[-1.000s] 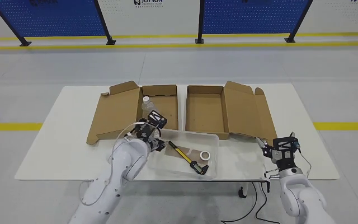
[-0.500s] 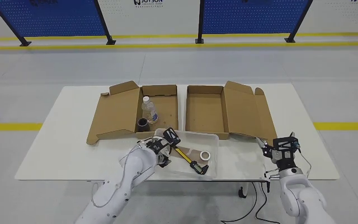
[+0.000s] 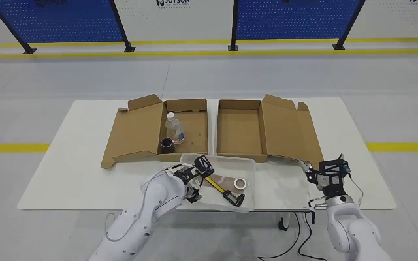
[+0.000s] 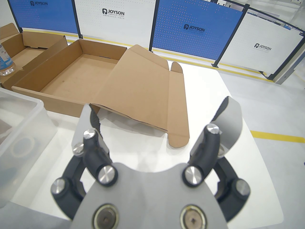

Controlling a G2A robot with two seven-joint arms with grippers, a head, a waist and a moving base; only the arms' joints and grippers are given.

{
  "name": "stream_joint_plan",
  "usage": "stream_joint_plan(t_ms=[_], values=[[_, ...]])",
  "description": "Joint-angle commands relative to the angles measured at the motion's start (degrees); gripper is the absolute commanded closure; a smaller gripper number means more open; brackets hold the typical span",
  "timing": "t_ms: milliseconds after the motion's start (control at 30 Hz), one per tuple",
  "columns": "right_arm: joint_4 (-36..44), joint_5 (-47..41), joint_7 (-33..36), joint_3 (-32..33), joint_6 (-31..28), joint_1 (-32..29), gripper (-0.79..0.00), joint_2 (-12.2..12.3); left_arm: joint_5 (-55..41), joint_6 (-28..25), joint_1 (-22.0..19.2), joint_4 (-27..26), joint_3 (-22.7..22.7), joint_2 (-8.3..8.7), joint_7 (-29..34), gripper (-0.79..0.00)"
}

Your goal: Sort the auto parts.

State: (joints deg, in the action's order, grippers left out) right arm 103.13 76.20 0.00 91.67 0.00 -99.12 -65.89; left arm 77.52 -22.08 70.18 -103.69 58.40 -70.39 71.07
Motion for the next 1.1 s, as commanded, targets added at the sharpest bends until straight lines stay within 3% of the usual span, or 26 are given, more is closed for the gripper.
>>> stream_joint_plan(t_ms=[0,333,800,1067], values=[[0.0,0.0,0.0,0.0,0.0,0.0,-0.785,0.0,-0.15,0.57,0.1,0.02,0.0,0.0,-0.33,-0.785],[0.0,0.0,0.0,0.0,0.0,0.0,-0.785,0.0,-0.28,7.0,1.73,-3.71,3.79,0.24,-8.53,-0.785],[0.0,0.0,0.0,0.0,0.0,0.0,-0.785,0.0,-5.96,15.97,15.17,-16.45,17.76,1.37,-32.43,-0.785],[0.0,0.0,0.0,0.0,0.0,0.0,-0.785,0.0,-6.06,18.97,19.04,-17.79,24.36,1.78,-35.67,-0.785]])
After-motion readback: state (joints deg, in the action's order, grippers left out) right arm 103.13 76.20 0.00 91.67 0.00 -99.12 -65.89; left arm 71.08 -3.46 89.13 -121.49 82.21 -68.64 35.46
